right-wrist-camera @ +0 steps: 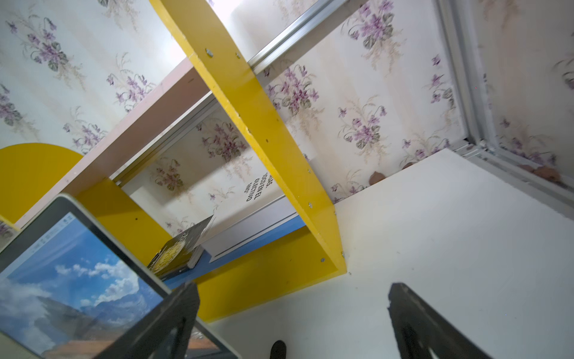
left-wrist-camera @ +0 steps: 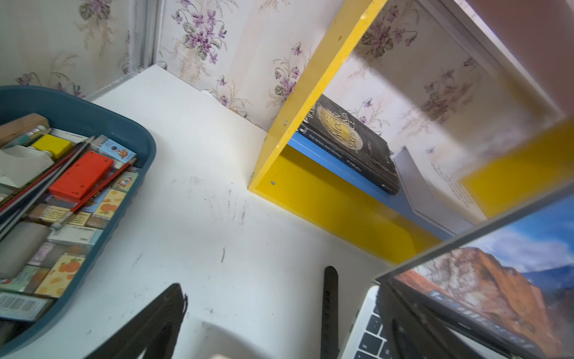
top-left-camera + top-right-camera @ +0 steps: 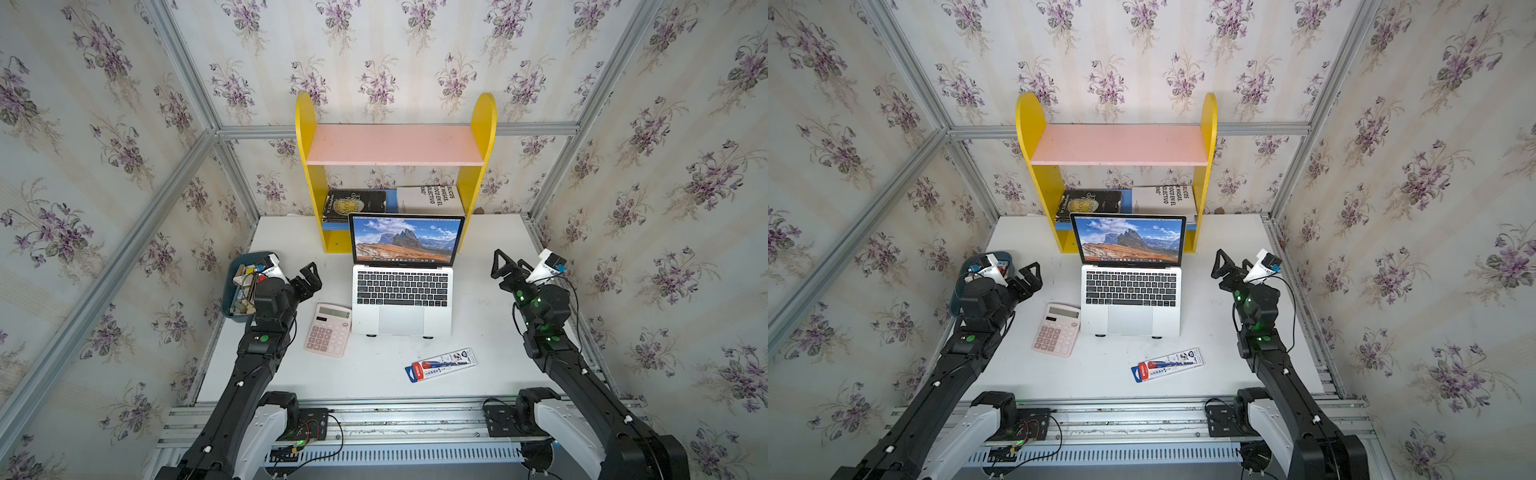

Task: Close the laptop lid and set it aside
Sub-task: Close the lid of the laptop.

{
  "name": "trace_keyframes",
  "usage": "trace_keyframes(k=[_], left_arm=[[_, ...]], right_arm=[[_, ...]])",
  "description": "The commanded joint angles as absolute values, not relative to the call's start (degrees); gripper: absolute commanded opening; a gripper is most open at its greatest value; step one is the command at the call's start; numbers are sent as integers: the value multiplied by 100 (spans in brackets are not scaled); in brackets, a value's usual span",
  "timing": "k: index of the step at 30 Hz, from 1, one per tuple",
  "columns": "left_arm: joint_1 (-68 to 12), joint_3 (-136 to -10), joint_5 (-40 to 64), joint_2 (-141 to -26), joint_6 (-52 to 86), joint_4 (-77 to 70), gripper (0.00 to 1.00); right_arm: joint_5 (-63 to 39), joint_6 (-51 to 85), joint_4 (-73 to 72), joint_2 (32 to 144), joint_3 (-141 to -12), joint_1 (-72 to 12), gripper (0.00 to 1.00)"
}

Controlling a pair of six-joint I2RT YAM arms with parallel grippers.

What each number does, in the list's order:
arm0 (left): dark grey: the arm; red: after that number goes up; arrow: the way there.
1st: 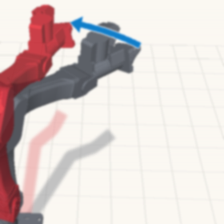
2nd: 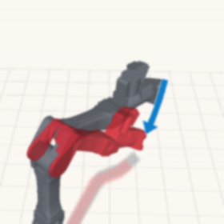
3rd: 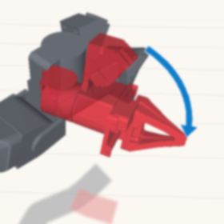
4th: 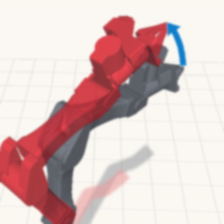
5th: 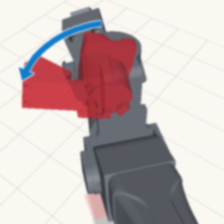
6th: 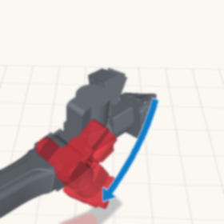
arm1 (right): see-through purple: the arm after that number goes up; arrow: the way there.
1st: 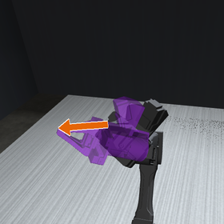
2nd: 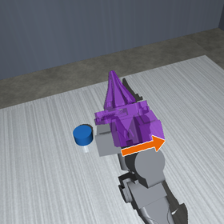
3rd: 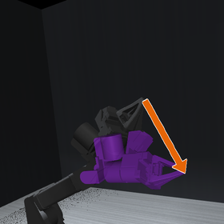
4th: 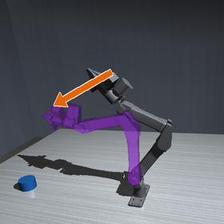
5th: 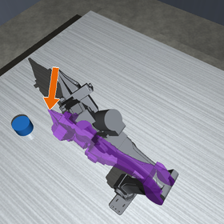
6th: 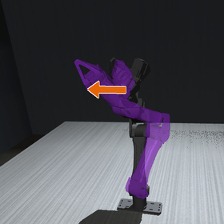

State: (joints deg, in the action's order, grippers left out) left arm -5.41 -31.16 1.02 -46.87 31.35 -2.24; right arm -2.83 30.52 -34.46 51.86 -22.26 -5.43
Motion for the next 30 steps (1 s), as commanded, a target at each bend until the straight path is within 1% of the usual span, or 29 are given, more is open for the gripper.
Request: trace_keyframes(k=[1, 3, 5, 10, 12, 18, 23, 30], left_arm=[[-536, -3031, 617, -4523, 3323, -63, 100], [-541, -2948, 673, -4397, 3377, -55, 100], [-536, -2910, 749, -4335, 3389, -2, 100], [-536, -2892, 968, -4289, 3452, 123, 99], [-537, -2868, 1079, -4269, 3486, 85, 98], [-536, -2780, 1280, -4200, 3552, -21, 97], [-536, -2742, 1413, -4224, 3530, -95, 96], [-539, -2759, 1555, -4278, 3520, -132, 95]], right_arm=[[-1154, 3052, -3784, 5410, -2410, -545, 91], [-1482, 3055, -3737, 5573, -2653, -545, 88], [-1712, 3050, -3480, 5737, -2980, -545, 87], [-2446, 2950, -2467, 6227, -4210, -561, 84], [-2566, 2877, -2077, 6392, -4691, -604, 82], [-2452, 2460, -1090, 6782, -5839, -858, 81], [-2421, 2115, -383, 7310, -6773, -1244, 79], [-2036, 1629, 420, 7974, -7891, -1787, 78]])
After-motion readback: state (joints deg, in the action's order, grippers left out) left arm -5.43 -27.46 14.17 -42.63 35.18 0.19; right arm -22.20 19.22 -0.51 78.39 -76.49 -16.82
